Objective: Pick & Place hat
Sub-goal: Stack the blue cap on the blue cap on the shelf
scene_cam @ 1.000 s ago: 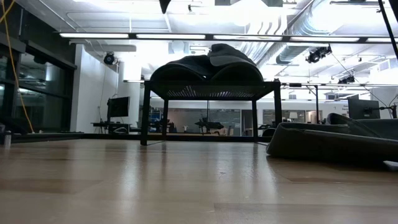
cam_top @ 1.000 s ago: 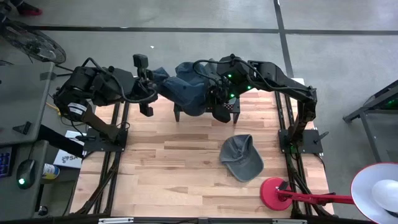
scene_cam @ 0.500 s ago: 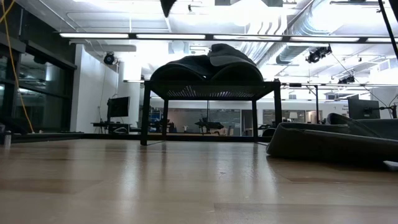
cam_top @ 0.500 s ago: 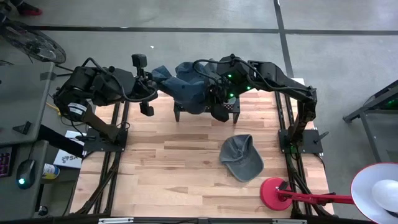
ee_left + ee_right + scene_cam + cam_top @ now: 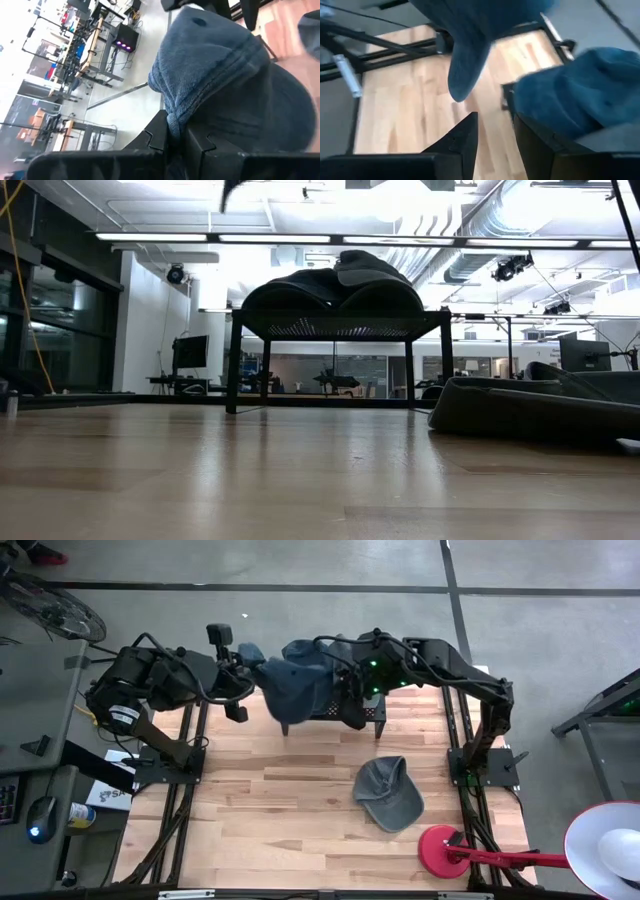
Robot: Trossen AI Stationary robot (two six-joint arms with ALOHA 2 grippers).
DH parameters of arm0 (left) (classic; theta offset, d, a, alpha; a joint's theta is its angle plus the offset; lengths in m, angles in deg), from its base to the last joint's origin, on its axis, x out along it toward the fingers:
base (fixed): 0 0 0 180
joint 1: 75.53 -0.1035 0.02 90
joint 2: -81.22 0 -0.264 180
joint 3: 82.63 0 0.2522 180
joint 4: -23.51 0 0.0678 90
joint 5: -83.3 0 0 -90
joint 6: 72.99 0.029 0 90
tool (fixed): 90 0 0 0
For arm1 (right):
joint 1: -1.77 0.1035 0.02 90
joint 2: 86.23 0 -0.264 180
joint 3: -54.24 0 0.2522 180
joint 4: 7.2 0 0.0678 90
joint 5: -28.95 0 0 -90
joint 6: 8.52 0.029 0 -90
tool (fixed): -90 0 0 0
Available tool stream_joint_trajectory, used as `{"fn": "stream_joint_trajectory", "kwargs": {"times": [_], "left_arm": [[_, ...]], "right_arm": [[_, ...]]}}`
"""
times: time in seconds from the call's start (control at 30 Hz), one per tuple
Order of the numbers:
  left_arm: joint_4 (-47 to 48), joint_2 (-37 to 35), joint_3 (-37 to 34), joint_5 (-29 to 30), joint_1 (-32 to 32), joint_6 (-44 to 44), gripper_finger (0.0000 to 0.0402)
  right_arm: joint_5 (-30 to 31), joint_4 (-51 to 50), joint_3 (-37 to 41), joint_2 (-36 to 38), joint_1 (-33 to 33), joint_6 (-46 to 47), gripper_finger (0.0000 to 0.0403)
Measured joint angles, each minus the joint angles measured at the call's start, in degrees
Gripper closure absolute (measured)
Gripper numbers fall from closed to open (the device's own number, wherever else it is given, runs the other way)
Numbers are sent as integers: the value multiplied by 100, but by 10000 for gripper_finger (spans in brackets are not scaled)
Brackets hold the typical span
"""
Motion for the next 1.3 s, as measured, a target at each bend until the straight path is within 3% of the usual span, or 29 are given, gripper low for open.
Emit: {"fn": "stream_joint_trajectory", "kwargs": {"times": [0.13, 0.3, 0.4, 0.7, 1.0, 1.3], "left_arm": [[23, 24, 2, -216, -345, -2, 379], [190, 82, 3, -979, -1057, -3, 379], [205, 135, 0, -1739, -1567, 0, 379], [321, 533, 2, -3044, -2667, -6, 379], [303, 832, 0, -3893, -3246, -27, 379], [210, 981, 7, -4062, -3471, 15, 379]], "right_arm": [[504, -297, 0, 126, 0, 202, 282], [999, -509, 0, 324, 0, 391, 282], [1110, -566, 0, 454, 0, 465, 281], [1217, -811, 0, 607, 0, 562, 281], [1411, -1100, 0, 607, 0, 612, 281], [1624, -1218, 0, 607, 0, 584, 281]]}}
